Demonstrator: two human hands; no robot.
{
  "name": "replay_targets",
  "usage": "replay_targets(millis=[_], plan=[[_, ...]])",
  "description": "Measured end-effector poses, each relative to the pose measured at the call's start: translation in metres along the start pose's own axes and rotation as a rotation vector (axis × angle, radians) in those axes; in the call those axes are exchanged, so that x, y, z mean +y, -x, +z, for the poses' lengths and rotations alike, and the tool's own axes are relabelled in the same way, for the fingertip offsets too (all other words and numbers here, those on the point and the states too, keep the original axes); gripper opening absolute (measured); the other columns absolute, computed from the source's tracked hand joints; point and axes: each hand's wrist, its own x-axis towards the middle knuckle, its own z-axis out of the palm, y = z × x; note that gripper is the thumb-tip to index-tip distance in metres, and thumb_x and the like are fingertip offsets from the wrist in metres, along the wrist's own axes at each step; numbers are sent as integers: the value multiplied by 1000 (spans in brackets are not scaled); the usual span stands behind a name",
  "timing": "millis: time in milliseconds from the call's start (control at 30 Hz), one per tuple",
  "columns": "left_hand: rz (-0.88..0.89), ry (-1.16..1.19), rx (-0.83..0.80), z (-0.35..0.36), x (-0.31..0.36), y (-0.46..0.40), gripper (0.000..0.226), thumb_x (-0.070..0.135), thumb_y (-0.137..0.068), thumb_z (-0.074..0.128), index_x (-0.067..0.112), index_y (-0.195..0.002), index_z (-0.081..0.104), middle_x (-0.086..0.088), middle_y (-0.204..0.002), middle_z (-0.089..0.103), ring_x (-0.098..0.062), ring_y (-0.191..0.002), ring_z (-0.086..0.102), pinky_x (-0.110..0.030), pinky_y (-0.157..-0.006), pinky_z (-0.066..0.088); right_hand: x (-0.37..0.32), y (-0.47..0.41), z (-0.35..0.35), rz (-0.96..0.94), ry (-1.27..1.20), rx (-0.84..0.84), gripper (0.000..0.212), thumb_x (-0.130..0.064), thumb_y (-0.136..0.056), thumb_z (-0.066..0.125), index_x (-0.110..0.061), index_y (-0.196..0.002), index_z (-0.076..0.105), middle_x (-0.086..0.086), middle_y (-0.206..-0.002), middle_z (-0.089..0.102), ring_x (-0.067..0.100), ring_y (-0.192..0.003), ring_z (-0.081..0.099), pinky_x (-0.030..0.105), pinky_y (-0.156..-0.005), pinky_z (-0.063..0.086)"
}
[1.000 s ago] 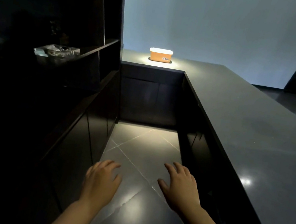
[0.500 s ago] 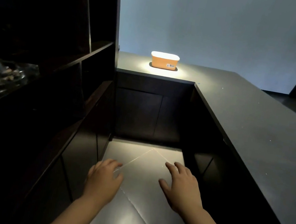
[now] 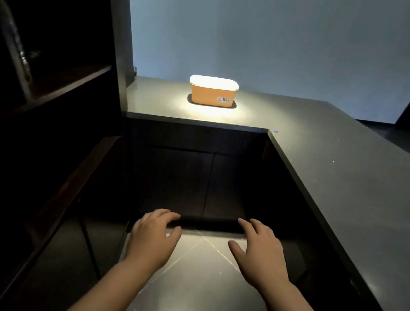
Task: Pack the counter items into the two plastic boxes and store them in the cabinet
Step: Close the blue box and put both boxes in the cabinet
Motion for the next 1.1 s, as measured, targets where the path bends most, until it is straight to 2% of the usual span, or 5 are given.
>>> replay_targets(millis=[167, 433, 767, 933, 1100], plan=[[-19, 6, 67, 15, 3, -121, 35, 36, -91, 53, 31, -126, 56, 12, -131, 52, -9, -124, 43, -29, -105, 31, 7, -134, -3, -23, 7, 14, 61, -53, -93, 44, -31, -148, 29, -3, -153, 32, 17, -141, 26, 32, -113, 24], [-146, 57, 33, 56, -44, -276, 32, 35, -90, 55, 33, -122, 58, 15, -130, 53, -6, -123, 44, -28, -105, 33, -16, -325, 23, -135, 39, -26, 61, -53, -92, 44, -32, -148, 30, -3, -152, 33, 16, -140, 27, 32, -111, 25], [4, 56, 87, 54, -49, -557, 32, 30, -88, 59, 27, -119, 62, 10, -124, 59, -11, -118, 51, -29, -101, 37, -29, -566, 29, -58, -25, 21, 61, -52, -94, 41, -31, -150, 27, -3, -156, 26, 16, -144, 20, 33, -115, 19], [65, 84, 42, 75, -37, -665, 32, 31, -90, 54, 28, -122, 58, 11, -129, 56, -10, -121, 48, -31, -103, 36, -10, -656, 36, -12, -73, 47, 58, -49, -95, 44, -29, -148, 31, -7, -150, 34, 13, -140, 26, 32, -113, 23], [49, 12, 139, 102, -30, -788, 34, 30, -89, 55, 26, -123, 59, 6, -129, 56, -14, -124, 44, -34, -104, 34, 17, -781, 40, 3, -102, 89, 60, -48, -94, 45, -31, -149, 27, -5, -153, 31, 14, -142, 23, 35, -115, 22]])
